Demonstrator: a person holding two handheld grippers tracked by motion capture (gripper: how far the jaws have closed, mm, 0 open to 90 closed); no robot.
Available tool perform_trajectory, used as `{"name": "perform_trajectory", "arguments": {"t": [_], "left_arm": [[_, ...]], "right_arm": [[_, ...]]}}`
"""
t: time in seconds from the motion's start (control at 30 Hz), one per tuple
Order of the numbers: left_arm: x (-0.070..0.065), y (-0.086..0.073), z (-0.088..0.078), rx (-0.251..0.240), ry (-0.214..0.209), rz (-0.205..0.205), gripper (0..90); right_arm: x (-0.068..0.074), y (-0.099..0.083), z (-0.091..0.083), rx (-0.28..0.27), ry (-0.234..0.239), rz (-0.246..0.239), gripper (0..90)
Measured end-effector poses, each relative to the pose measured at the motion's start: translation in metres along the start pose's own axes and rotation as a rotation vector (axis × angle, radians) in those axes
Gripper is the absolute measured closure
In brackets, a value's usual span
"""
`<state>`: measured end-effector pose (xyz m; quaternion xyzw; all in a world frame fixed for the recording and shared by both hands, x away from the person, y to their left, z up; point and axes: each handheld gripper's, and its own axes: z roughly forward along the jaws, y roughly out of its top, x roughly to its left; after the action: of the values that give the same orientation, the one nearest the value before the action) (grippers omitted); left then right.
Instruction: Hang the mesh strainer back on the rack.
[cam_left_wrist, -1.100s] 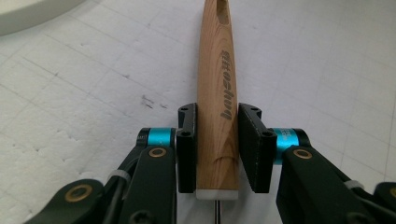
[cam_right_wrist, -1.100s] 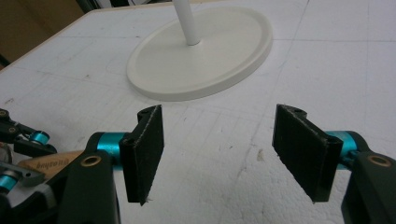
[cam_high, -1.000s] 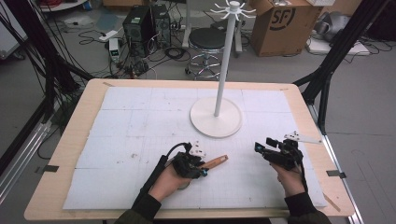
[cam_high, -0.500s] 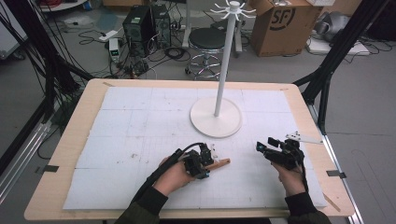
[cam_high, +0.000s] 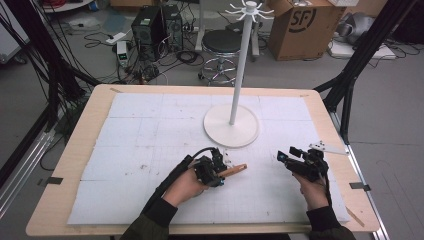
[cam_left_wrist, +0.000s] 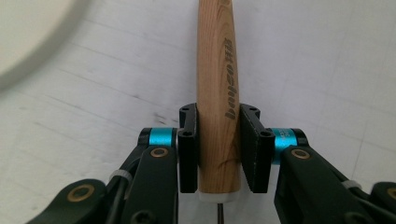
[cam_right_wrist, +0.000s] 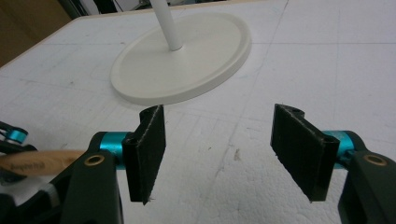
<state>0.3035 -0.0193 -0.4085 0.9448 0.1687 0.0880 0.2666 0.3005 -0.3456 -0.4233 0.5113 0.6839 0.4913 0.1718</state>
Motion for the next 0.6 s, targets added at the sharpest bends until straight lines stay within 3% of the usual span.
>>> {"name": "perform_trajectory", "arguments": {"t": [0.23, 0.3, 0.47, 0.6], "left_arm": [[0.026, -0.014, -0.032, -0.193, -0.017, -0.119, 71.1], [0.032, -0.018, -0.039, -0.238, -0.019, -0.136, 71.1], [0.045, -0.024, -0.056, -0.39, -0.079, -0.205, 71.1], [0.059, -0.03, -0.07, -0.54, -0.135, -0.288, 71.1]], "right_arm": [[0.0, 0.0, -0.001, -0.005, 0.0, -0.002, 35.2], [0.001, 0.0, -0.001, -0.005, -0.002, 0.001, 35.4], [0.001, 0.0, 0.0, -0.006, -0.002, -0.004, 35.5], [0.001, 0.0, 0.0, -0.008, 0.001, -0.006, 35.7]]}}
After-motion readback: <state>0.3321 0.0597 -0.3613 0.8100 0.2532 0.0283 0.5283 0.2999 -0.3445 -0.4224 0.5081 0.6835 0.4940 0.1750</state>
